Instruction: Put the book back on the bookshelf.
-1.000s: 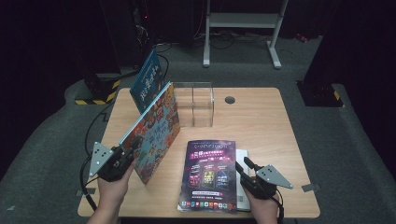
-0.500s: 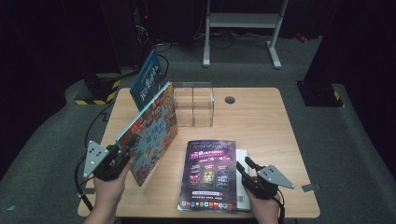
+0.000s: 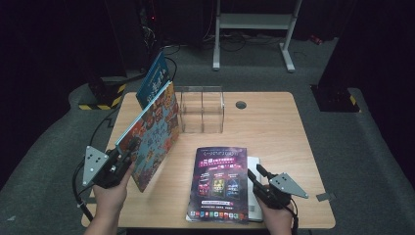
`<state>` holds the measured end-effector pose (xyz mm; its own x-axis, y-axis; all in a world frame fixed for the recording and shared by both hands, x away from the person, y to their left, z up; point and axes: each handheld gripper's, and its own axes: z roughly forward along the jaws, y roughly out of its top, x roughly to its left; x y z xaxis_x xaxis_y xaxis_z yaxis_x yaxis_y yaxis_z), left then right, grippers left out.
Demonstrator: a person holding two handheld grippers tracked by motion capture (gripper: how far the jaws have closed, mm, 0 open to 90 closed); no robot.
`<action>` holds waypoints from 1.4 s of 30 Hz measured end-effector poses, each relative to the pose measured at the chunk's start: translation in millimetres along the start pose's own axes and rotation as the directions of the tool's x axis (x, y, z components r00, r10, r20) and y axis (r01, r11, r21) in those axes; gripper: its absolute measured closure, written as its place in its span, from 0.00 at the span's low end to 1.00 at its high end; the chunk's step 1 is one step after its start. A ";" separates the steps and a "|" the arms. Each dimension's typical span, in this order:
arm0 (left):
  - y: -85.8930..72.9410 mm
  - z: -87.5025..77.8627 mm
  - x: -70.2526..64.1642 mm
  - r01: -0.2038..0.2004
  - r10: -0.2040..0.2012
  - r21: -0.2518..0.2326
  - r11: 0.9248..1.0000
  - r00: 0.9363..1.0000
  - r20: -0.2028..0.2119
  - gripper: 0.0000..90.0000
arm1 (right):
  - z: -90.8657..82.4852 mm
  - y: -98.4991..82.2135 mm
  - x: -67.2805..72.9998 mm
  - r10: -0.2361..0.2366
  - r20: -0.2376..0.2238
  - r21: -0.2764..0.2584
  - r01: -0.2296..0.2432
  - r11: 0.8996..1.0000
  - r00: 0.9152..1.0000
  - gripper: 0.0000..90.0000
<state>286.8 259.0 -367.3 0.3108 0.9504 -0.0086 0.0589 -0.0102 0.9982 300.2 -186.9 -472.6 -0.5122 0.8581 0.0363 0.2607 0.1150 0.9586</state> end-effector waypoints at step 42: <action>9.8 67.8 -12.1 0.016 -0.019 -0.040 0.999 0.996 -0.092 0.90 | -5.8 1.2 -6.7 0.014 0.008 -0.019 -0.014 1.000 1.000 0.67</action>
<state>347.9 226.3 -361.4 0.2208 0.9751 -0.0225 0.0262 0.0171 0.9995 299.2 -195.4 -470.0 -0.5018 0.8637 0.0471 0.2523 0.0941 0.9631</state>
